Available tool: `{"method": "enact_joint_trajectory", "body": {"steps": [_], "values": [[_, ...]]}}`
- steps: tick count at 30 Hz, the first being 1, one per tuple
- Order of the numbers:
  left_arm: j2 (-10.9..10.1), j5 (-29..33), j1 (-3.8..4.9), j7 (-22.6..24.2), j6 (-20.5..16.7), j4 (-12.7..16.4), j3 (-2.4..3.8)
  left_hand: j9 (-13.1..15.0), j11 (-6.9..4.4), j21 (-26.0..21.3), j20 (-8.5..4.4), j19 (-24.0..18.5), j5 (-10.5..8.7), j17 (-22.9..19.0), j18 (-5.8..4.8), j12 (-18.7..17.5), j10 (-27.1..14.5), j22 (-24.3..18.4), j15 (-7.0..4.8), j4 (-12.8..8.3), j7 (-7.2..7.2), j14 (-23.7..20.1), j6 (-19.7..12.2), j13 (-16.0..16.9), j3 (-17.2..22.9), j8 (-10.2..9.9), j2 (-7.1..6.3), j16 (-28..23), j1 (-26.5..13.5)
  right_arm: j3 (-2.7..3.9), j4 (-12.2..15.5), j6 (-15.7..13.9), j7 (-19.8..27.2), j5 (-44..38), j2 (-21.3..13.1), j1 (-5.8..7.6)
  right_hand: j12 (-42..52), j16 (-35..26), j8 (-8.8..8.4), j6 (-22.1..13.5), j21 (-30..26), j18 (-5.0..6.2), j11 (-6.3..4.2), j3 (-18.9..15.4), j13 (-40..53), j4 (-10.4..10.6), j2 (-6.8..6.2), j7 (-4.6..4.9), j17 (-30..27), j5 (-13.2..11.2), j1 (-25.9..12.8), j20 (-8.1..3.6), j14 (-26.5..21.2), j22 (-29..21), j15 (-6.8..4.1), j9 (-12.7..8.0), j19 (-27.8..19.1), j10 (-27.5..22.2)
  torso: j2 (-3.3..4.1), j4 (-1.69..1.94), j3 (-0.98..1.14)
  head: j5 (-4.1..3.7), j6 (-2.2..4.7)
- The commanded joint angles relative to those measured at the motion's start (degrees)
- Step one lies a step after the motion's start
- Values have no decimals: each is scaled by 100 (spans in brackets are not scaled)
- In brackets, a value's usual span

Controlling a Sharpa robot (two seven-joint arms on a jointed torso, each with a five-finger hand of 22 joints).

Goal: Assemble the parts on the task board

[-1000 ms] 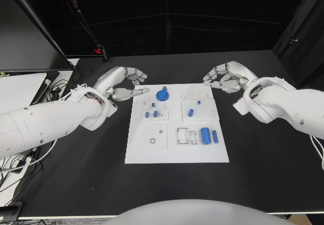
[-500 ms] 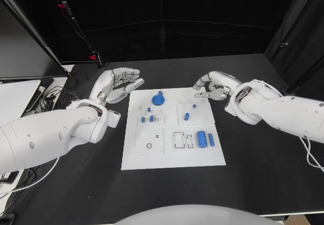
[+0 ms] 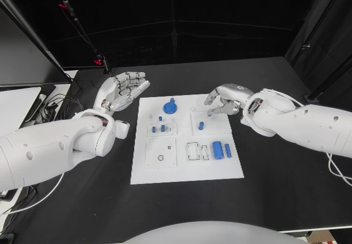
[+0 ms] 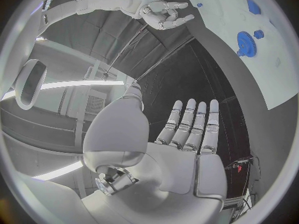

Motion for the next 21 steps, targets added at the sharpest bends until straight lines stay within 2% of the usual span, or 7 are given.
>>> {"method": "enact_joint_trajectory", "body": {"steps": [1, 9, 21], "values": [[-8, 205, 7, 824, 135, 10, 5, 9, -8, 11, 4, 45, -5, -19, -72, 49, -44, -32, -4, -6, 693, -50, -62, 10, 29, 71, 61, 63, 30, 3, 4, 292, -187, -406, 28, -1, -27, -22, -28, 48, -26, -52, 7, 27, -14, 3, -57, -3, 1258, -18, 17, 18, 560, 1176, 5, 7, 108, -30, -1, -1, -1, 13, -17], [-15, 213, 6, 798, 179, -4, 5, 22, -7, 19, 3, 115, 12, -92, -65, 189, -94, -128, -7, -12, 694, -99, -144, 10, 107, 251, 216, 226, 83, 4, 32, 440, -560, -954, 122, -66, -68, -31, -88, 122, -47, -48, -16, 76, -81, -23, -74, -18, 1241, -23, 67, 5, 557, 1165, -12, 10, 102, -45, 0, 2, 3, 23, -34], [-27, 214, 5, 746, 251, -1, 5, 21, -5, 25, 2, 183, 105, -185, -58, 332, -143, -226, -11, -24, 698, -127, -232, 3, 164, 429, 395, 402, 150, 4, -28, 380, -1020, -1252, 244, -99, -139, -50, -191, 201, -96, -37, -33, 242, -150, -37, -34, -18, 1205, -22, 185, -32, 549, 1142, -47, 7, 82, -65, 0, 5, 0, 54, -60]]}}
